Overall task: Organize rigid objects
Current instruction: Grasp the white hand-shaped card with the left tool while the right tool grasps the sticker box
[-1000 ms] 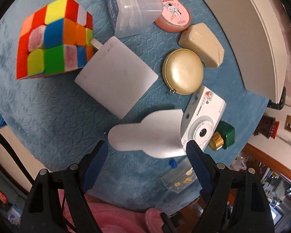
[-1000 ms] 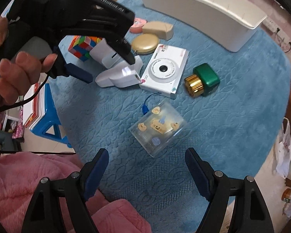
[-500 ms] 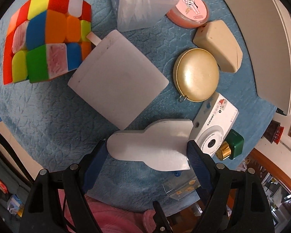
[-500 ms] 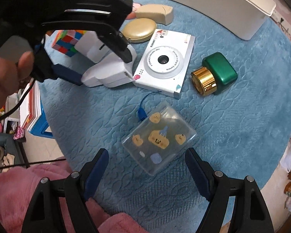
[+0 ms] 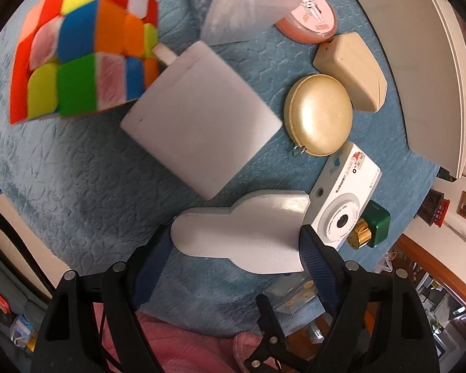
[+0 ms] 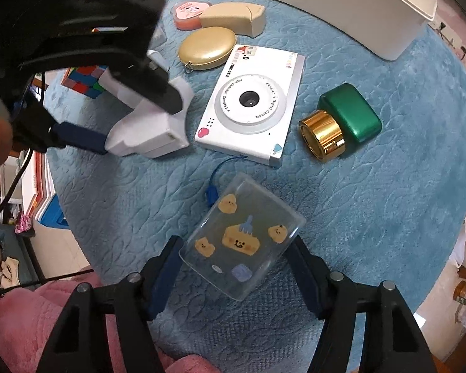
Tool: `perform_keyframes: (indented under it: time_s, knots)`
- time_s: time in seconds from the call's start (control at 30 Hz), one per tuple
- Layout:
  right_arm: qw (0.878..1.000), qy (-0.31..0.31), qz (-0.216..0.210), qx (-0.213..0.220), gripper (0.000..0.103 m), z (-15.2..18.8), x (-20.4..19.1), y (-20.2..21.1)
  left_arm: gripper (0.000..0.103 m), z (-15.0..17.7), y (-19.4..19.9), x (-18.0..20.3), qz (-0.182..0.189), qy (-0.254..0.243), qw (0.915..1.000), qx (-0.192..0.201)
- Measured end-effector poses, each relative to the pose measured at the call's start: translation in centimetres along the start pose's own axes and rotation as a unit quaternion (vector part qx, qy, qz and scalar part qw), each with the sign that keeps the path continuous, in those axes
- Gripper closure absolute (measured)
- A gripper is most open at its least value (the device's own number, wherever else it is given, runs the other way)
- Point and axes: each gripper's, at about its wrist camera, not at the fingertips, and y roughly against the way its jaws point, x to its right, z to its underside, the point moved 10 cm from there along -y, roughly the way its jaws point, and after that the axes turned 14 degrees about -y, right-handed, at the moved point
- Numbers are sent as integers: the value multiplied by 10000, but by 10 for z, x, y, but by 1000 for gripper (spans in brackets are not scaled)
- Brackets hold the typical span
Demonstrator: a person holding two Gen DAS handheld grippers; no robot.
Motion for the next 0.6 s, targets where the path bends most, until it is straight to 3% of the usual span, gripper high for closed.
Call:
perform_keyframes:
  time_s: [0.6]
  knots:
    - [9995, -201, -218, 59, 43, 29, -10, 9, 19, 36, 33, -60, -61, 225, 9997, 110]
